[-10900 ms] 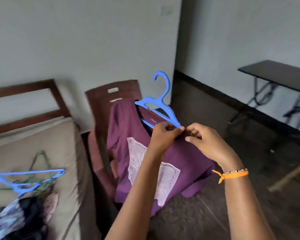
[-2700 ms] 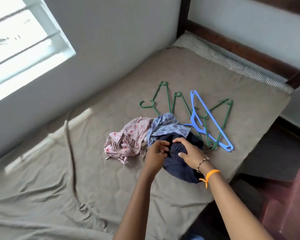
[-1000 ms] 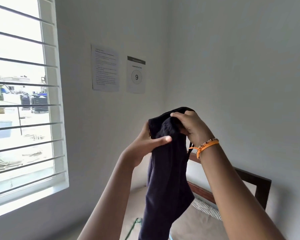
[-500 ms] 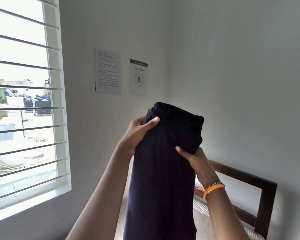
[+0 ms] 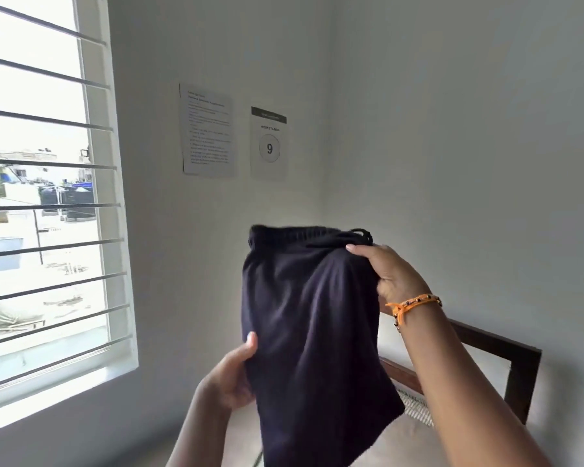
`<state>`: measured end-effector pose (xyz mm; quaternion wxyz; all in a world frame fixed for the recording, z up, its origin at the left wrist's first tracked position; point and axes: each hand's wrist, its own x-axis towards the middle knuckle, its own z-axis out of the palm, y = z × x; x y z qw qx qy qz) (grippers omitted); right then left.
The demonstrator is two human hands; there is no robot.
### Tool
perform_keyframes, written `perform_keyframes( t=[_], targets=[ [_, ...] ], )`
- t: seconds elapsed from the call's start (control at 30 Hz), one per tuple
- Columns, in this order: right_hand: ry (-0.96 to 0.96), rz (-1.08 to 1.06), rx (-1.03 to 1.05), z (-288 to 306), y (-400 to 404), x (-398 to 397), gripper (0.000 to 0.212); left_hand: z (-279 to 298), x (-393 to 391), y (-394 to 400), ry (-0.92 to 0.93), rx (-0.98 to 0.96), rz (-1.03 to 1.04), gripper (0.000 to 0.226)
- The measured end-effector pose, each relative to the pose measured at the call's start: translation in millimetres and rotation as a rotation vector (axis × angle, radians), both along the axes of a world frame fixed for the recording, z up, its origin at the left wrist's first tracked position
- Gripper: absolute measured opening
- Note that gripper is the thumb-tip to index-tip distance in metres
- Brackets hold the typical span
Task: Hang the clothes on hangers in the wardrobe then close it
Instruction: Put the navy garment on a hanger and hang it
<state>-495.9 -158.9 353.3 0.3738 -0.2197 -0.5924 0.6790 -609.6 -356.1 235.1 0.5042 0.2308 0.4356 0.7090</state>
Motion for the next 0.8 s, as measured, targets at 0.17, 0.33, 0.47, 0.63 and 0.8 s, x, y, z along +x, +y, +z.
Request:
perform_keyframes(
  t=[0.17,0.33,0.47,0.63,0.8],
  targets=[
    [-0.16,0.057,-0.05,-31,34,8,0.015,26,-11,14,0.102,0.016,0.06,0.029],
    [0.153,0.269,-0.213,-118,49,30,0.075,36,-15,22,0.104,0.173,0.006,0.041],
    [-0.232,0.356,-0.209,-209,33,31,0.089,38,-19,35,0.268,0.087,0.05,0.032],
    [-0.19,-0.067,-0.147,-157,55,42,0.053,43,-62,30,0.498,-0.148,0.228,0.02],
    [-0.065,-0.013,0.06,-82,40,41,0.017,61,-80,17,0.355,-0.064,0.21,0.036]
  ],
)
